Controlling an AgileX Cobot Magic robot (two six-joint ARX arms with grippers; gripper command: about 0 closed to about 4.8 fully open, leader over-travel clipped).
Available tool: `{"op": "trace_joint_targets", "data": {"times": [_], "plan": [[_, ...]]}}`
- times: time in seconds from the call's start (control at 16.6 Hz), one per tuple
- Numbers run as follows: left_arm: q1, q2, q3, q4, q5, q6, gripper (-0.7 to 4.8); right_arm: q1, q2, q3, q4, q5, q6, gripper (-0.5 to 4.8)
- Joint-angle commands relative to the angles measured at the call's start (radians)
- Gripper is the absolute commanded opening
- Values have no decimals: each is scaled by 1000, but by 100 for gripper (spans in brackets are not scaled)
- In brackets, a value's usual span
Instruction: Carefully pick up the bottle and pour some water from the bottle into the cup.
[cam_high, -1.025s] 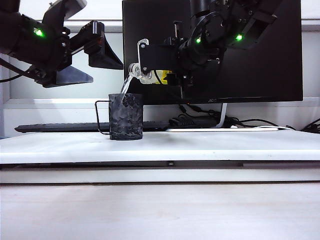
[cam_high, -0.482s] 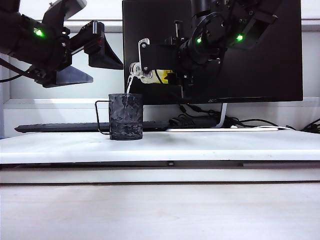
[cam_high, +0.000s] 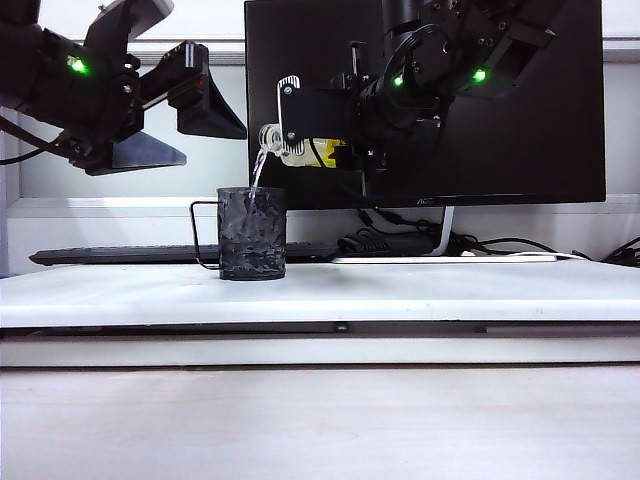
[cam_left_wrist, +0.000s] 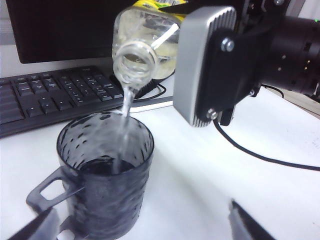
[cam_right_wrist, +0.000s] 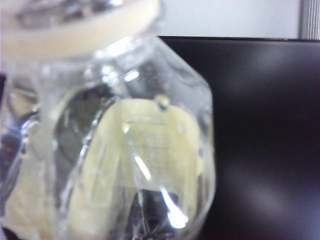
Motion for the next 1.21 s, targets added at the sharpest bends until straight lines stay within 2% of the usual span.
{"op": "trace_joint_targets", "data": {"times": [0.06,0.24,0.36,0.6,0.72,0.96,1.09,1.21], "plan": [[1,-2,5,8,5,7,479,2,-9,9,14,0,137,170],[1,-2,5,8,5,7,479,3,-9,9,13,1,385,170],[1,-2,5,10,5,7,479,6,-9,9,14,11,611,170],[1,-4,5,18,4,7,479,9,-29,9,16,66,1033,170],[1,-18,5,21,3,7,479,7,-65,9,-5,138,1261,170],[1,-72,5,-4,4,7,479,2,-116,8,-181,267,1461,170],[1,-99,5,-28,4,7,479,-10,-126,6,-281,266,1560,170],[1,-124,5,-70,3,7,479,-20,-127,4,-332,264,1605,170]]}}
